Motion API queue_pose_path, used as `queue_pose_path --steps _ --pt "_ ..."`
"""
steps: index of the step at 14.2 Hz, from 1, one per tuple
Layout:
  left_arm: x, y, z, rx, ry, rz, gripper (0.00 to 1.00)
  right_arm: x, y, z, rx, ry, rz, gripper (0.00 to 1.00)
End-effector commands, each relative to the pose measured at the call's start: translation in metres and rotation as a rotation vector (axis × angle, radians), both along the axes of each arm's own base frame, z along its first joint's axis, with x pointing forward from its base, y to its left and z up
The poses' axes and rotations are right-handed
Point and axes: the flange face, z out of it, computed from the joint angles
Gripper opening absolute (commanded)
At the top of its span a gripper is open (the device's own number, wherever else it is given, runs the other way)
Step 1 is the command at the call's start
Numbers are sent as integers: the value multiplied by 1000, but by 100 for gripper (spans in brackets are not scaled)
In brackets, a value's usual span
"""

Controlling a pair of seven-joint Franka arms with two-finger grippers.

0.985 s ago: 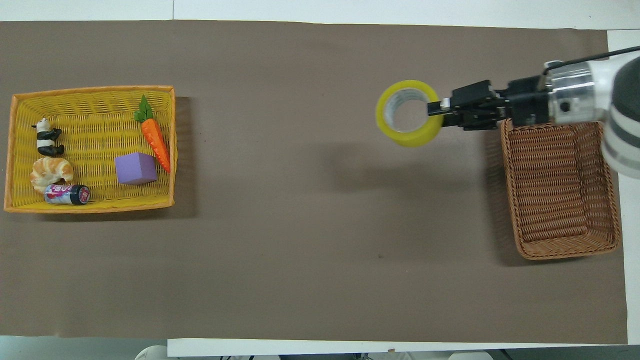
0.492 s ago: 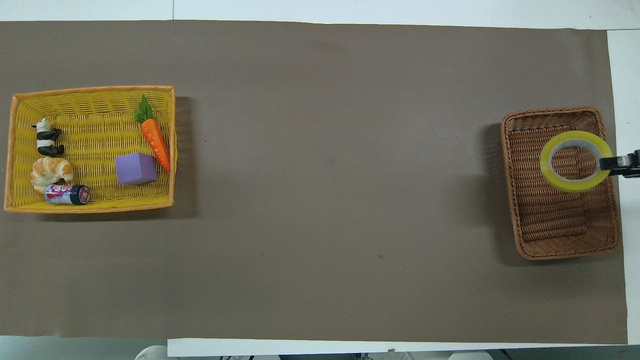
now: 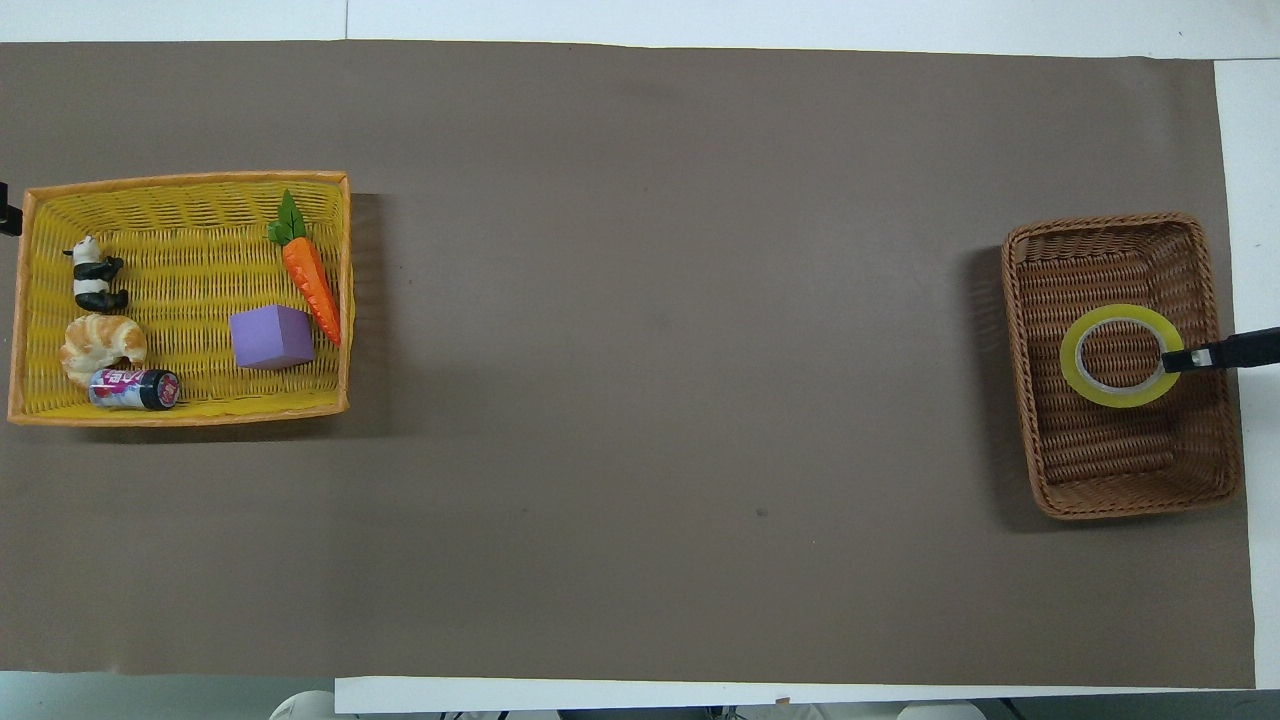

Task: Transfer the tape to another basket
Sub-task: 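Lower the tape into the wicker basket and open the right gripper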

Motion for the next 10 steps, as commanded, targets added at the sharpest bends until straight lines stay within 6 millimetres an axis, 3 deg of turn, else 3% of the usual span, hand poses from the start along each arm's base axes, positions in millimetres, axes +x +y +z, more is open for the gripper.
queue_pose_path --steps 1,4,8,10 --pt "-14 -16 12 19 23 -26 100 -11 2 -1 -18 -21 28 0" --pt "-21 -27 19 13 26 -45 100 -24 7 -17 -31 -28 28 0" --pt "-35 -30 32 7 37 -46 100 -24 6 -23 -57 -55 32 0" --pt "-37 -33 32 -22 39 -49 100 -23 2 -25 -110 -93 80 7"
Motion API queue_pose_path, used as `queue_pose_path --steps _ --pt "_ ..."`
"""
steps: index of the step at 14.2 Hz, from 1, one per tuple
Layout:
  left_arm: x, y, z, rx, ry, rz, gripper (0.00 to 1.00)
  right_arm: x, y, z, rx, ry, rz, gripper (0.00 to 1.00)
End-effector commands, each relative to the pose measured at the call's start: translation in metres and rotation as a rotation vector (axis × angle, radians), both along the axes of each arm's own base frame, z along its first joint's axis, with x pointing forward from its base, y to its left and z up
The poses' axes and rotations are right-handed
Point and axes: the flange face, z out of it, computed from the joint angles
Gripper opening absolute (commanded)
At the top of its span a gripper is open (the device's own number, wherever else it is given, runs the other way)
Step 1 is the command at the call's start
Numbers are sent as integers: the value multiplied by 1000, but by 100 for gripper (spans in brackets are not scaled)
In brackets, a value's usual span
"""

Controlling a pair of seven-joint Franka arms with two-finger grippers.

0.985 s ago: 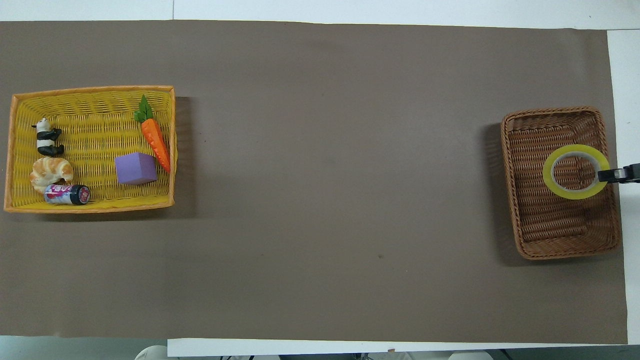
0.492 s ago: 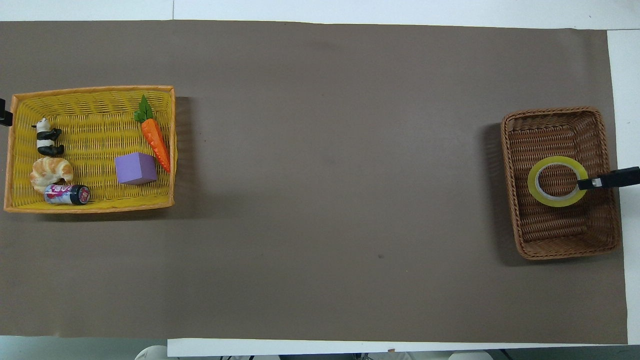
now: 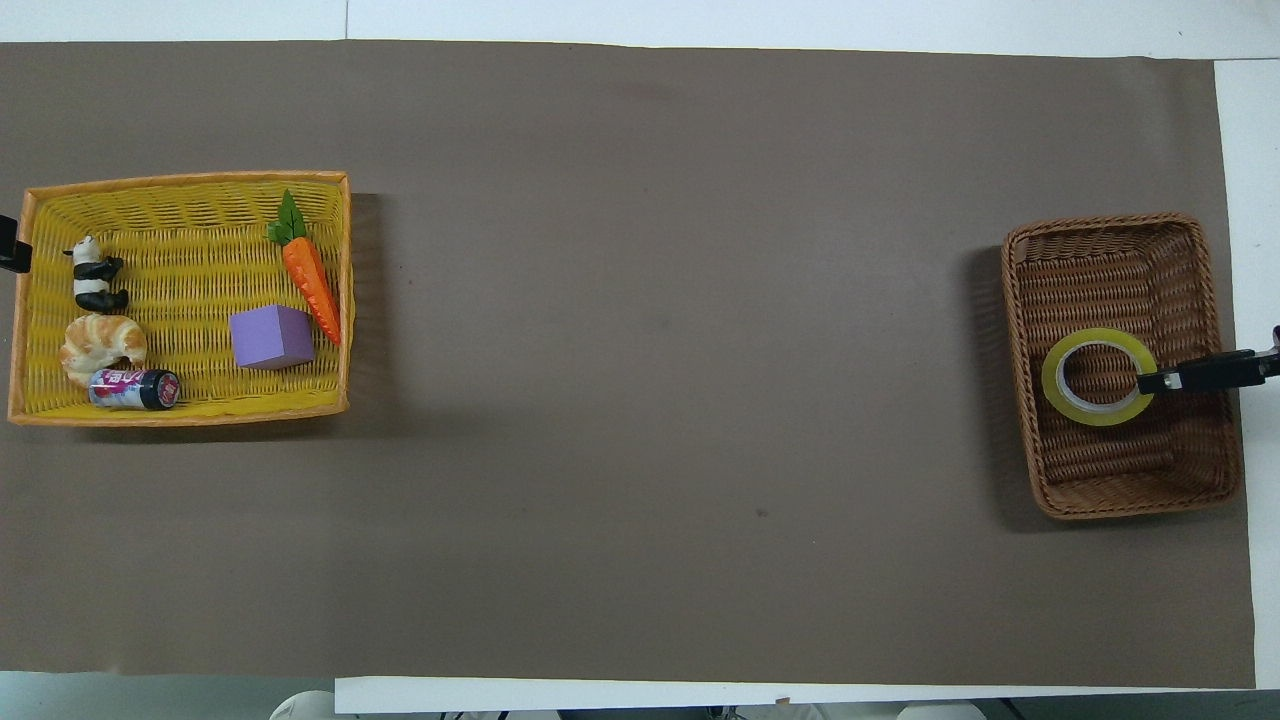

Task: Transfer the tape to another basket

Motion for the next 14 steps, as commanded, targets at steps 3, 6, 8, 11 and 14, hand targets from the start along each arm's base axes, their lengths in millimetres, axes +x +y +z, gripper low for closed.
queue_pose_path --steps 3,6,8,11,14 --pt "-13 -8 9 -53 12 -7 100 -1 0 4 -89 -50 55 78" --pt "-17 -8 4 -52 12 -9 100 8 2 9 -118 -71 56 99" --pt "-17 -23 3 -50 15 -41 100 21 14 25 -196 -93 94 99" --pt "-14 -35 -5 -50 22 -59 100 53 59 115 -559 -196 267 99" --pt "-16 -32 -5 -49 34 -53 100 58 110 183 -704 -150 152 99"
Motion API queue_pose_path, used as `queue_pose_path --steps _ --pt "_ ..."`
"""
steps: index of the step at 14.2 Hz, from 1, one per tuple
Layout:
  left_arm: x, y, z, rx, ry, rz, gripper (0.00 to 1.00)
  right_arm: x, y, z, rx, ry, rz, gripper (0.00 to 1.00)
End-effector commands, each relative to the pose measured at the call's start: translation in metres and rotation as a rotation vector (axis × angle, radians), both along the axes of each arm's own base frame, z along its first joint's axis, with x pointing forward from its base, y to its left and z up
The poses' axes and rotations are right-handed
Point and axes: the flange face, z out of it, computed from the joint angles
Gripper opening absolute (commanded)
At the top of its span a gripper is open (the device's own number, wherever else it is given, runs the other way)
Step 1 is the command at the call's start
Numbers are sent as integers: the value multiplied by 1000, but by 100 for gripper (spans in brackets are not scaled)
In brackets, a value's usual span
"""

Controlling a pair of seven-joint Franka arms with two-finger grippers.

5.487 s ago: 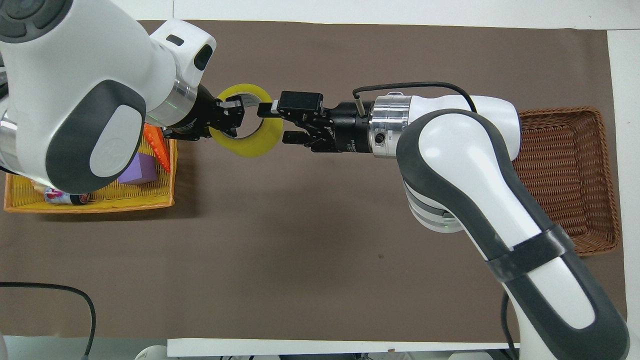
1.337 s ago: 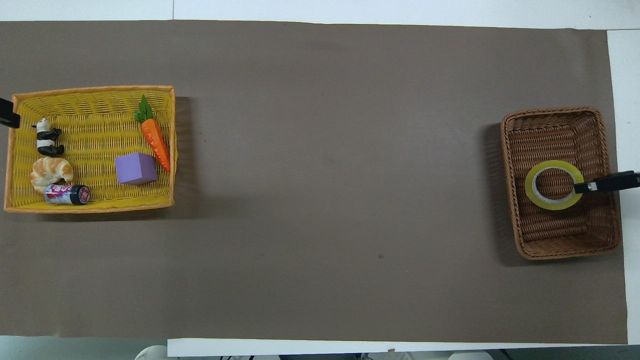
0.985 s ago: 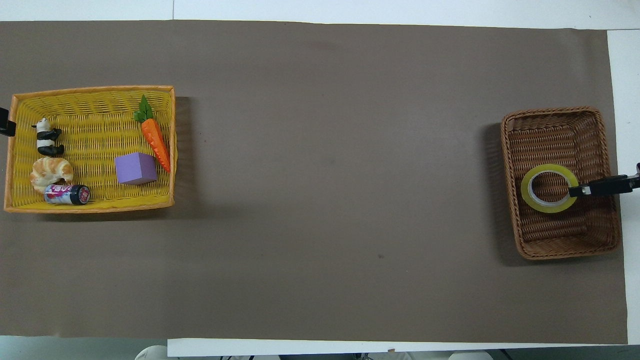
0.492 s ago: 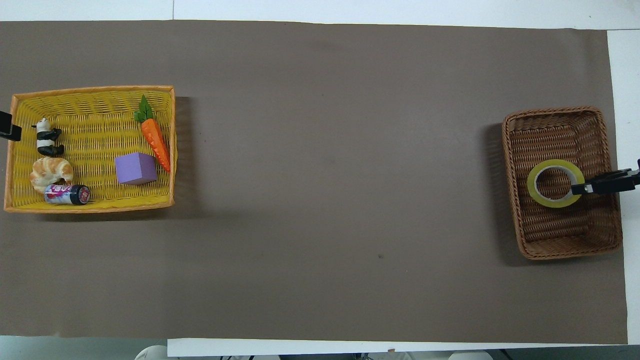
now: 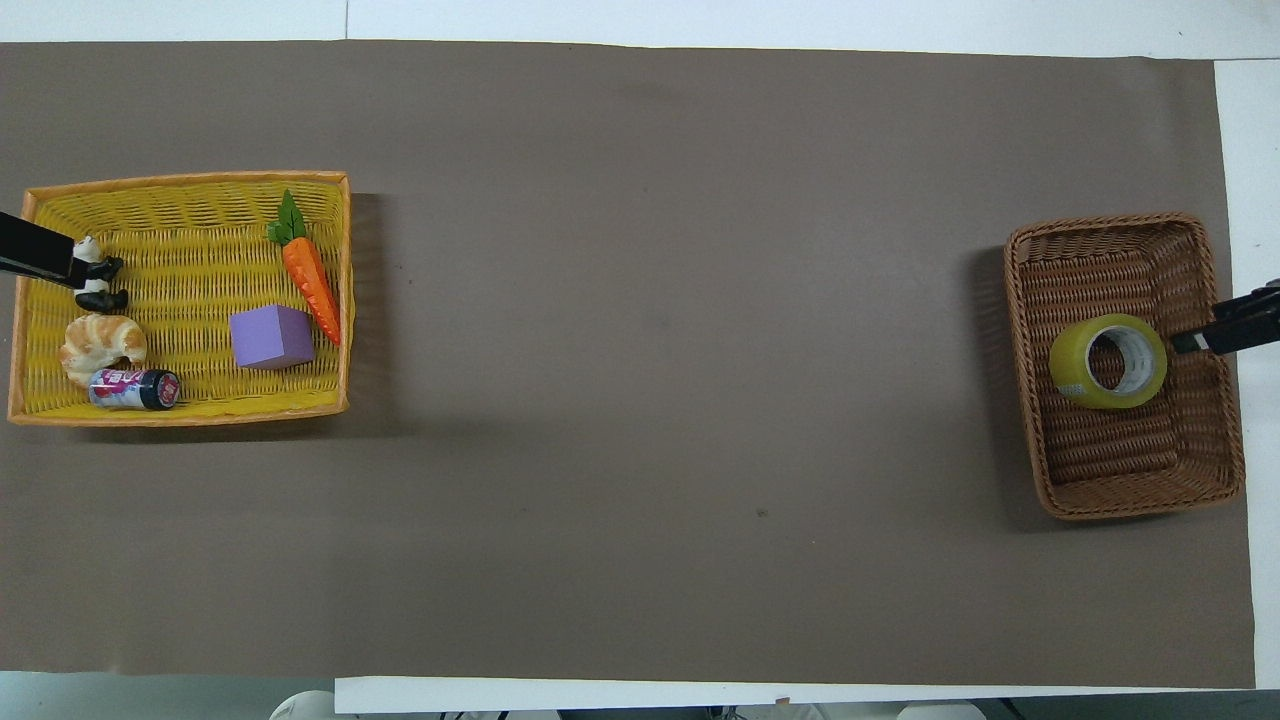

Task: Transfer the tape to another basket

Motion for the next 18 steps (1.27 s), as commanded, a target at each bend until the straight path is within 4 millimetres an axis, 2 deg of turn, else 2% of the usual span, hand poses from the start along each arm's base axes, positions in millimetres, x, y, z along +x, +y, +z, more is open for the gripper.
queue_pose_path --steps 1,4,6,7,10,13,14,15,18 --pt "-7 10 0 -4 5 18 100 -8 43 55 -97 -21 -101 99" --pt "-6 25 0 -4 5 46 100 -13 101 106 -208 19 -255 99" --pt "-6 25 0 -4 5 46 100 -14 113 140 -243 66 -337 99" --pt "-6 24 0 -3 5 44 100 -15 119 148 -248 86 -332 99" --pt "-6 24 0 -4 5 44 100 -20 122 148 -280 118 -397 100" --pt "-6 25 0 -3 5 46 100 -23 134 157 -286 98 -383 100" --pt "-6 24 0 -4 5 44 100 -21 149 159 -302 88 -351 100" --pt "-6 24 0 -3 5 44 100 -20 154 160 -334 79 -336 100" --pt "-6 25 0 -3 5 46 100 -22 155 162 -353 84 -332 100"
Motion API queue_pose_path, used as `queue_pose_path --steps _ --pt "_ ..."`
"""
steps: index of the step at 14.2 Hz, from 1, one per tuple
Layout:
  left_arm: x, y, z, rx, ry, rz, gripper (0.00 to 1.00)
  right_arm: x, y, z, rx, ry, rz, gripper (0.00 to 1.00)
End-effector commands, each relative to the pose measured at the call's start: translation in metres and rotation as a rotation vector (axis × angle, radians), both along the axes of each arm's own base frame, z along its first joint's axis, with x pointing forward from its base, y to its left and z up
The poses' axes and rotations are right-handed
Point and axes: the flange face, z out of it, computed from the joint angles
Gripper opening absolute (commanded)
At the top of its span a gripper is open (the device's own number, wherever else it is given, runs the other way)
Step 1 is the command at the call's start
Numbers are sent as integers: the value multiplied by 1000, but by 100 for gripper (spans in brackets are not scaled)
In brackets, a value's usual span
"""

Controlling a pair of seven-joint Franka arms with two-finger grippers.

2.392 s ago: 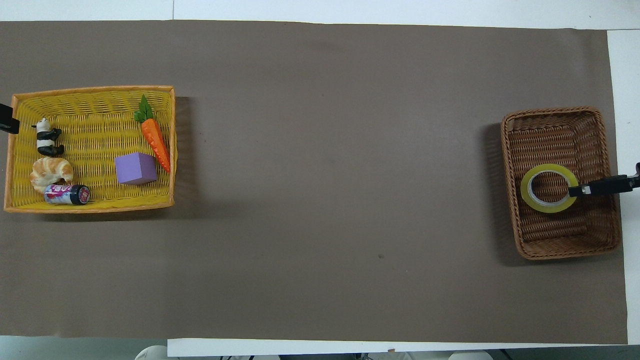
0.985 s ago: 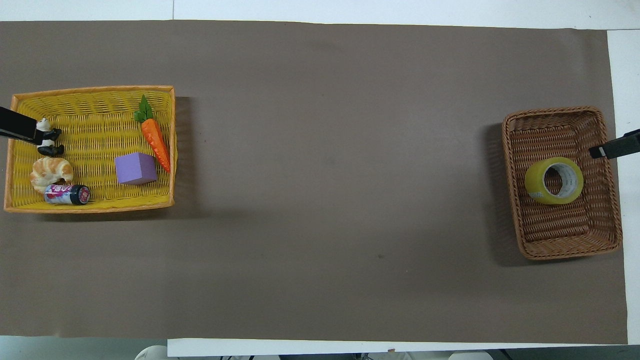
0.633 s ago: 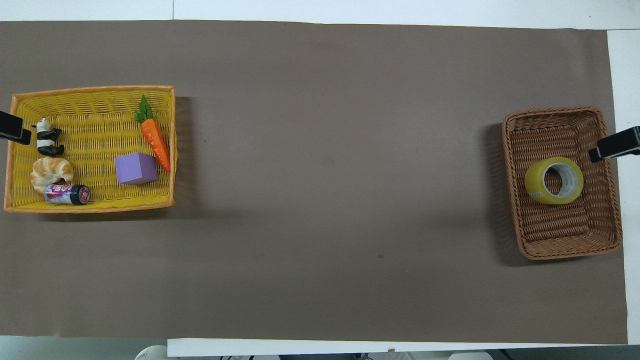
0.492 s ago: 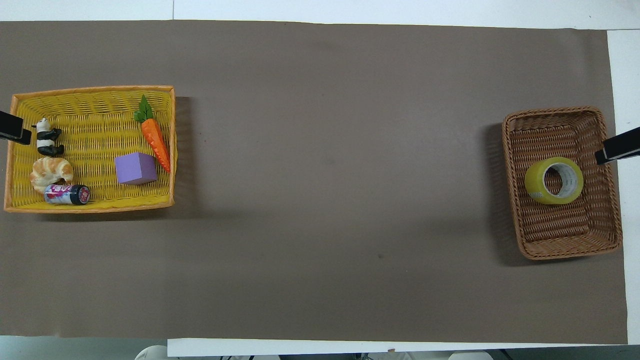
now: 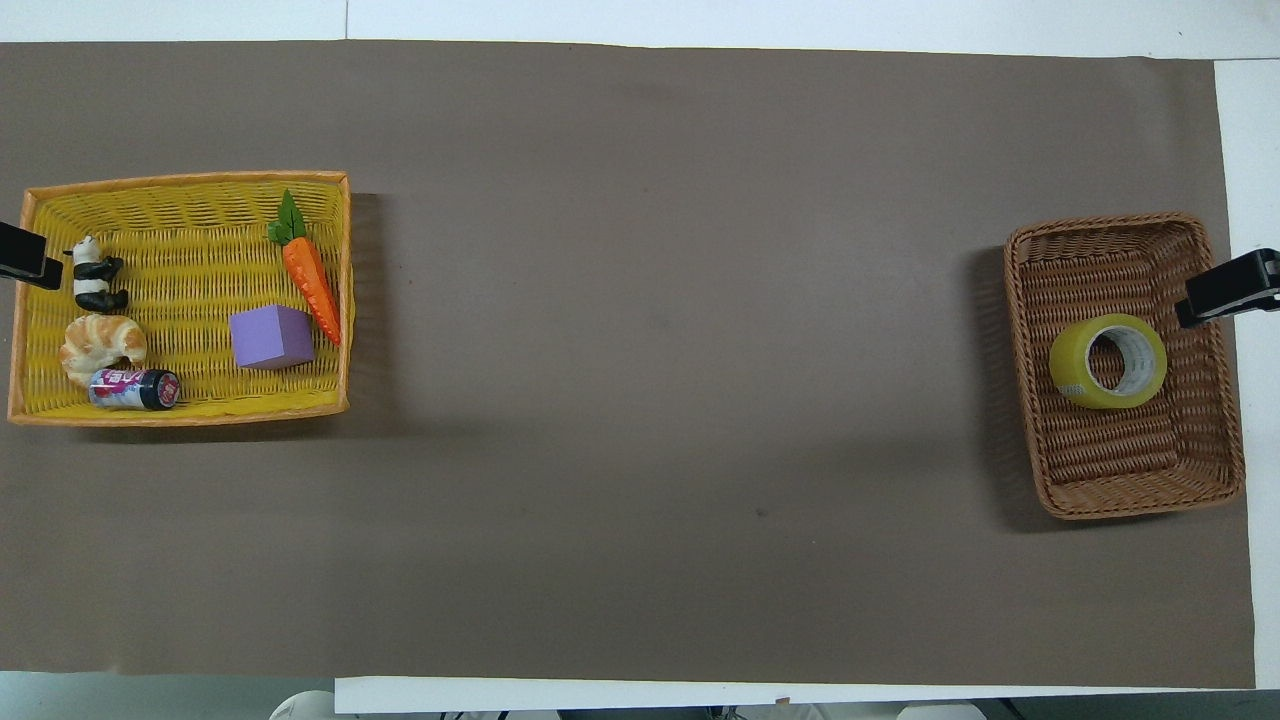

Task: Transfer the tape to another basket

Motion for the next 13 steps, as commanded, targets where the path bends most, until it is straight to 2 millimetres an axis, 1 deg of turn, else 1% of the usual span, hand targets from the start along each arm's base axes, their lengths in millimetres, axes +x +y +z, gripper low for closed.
queue_pose_path --steps 1,4,6,10,12,13 --pt "-7 1 1 -5 4 2 100 -5 -1 8 -26 3 -10 100" --pt "-7 1 1 -5 4 2 100 -12 -3 14 -15 -3 -68 100" --pt "-7 2 1 -5 4 3 100 -30 -3 22 -11 13 -75 100" --pt "-7 1 1 -3 4 2 100 -24 -3 19 13 -10 -75 100" --pt "-7 1 1 -3 4 2 100 -25 -18 19 55 -13 -109 100" --pt "-7 2 1 -5 4 3 100 -25 -18 19 55 -15 -108 100"
